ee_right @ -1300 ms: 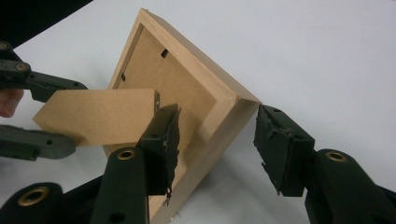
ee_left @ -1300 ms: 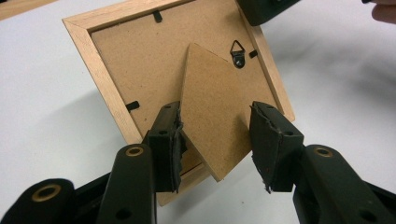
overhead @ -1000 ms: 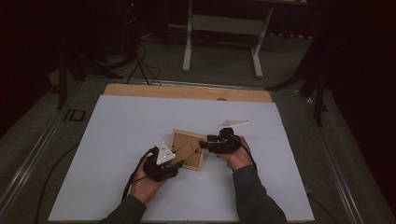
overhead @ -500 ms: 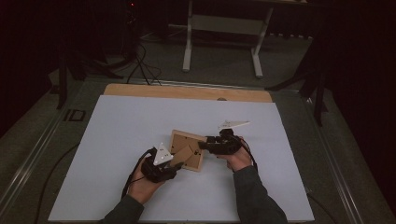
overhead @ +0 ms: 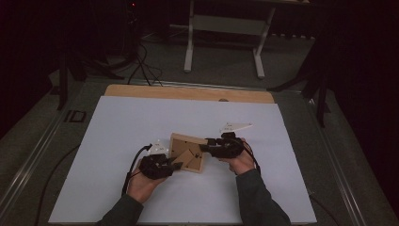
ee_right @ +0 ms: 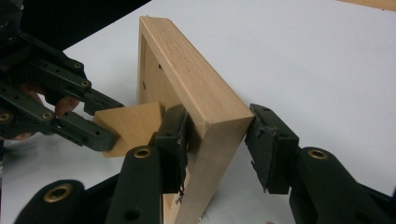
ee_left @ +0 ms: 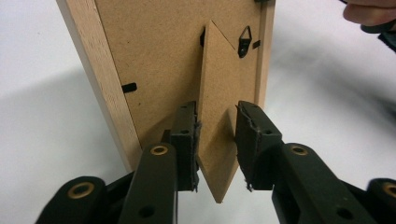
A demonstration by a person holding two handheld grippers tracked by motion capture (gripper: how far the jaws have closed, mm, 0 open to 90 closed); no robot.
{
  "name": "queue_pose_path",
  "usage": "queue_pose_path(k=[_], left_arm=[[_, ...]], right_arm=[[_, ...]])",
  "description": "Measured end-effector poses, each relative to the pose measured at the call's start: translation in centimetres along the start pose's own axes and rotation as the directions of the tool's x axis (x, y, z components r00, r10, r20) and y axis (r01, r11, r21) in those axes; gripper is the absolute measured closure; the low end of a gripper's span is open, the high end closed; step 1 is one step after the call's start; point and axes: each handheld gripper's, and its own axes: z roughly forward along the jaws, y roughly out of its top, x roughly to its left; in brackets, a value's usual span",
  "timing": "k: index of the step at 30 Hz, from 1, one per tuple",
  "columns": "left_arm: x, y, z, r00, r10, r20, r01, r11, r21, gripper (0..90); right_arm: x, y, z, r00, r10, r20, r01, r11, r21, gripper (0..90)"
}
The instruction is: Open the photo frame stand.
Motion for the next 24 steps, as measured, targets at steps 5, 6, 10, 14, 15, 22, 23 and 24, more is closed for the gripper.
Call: queue_pose_path(k=[5,6,10,14,15,22,23,24], left_arm=[[0.0,0.0,0.0,1.0,0.003,-0.003,-0.003,1.0,0.003,71.8],[0.0,0.0,0.0,1.0,0.001,-0.005,-0.001,1.0,0.002,72.1],[-0.1,0.1,0.1,0.9997,0.001,-0.025,-0.001,1.0,-0.002,72.3],[0.0,0.2,0.4,0.9989,0.002,-0.046,-0.002,1.0,-0.003,72.2],[0.0,0.2,0.4,0.9989,0.002,-0.046,-0.002,1.0,-0.003,72.3],[0.5,0.5,1.1,0.9932,0.01,-0.116,-0.01,0.9999,-0.004,71.6],[0.6,0.6,1.2,0.9924,0.012,-0.123,-0.012,0.9999,-0.003,71.4],[0.6,0.6,1.3,0.9917,0.012,-0.128,-0.012,0.9999,-0.003,71.2]], right_arm=[[0.2,0.0,-0.1,0.9999,-0.015,0.007,0.015,1.0,-0.001,58.7],[0.3,0.1,-0.1,0.9997,-0.021,0.012,0.021,1.0,-0.001,58.7],[0.5,0.2,-0.2,0.999,-0.039,0.023,0.039,0.999,-0.002,58.8],[0.6,0.4,-0.1,0.9984,-0.046,0.035,0.046,0.999,-0.003,58.7],[0.6,0.4,-0.1,0.9984,-0.046,0.035,0.046,0.999,-0.003,58.7],[1.0,1.0,0.1,0.995,-0.073,0.068,0.074,0.997,-0.004,58.1],[1.1,1.0,0.1,0.9941,-0.078,0.075,0.078,0.997,-0.003,58.0],[1.2,1.1,0.2,0.9931,-0.083,0.083,0.083,0.997,-0.001,57.9]])
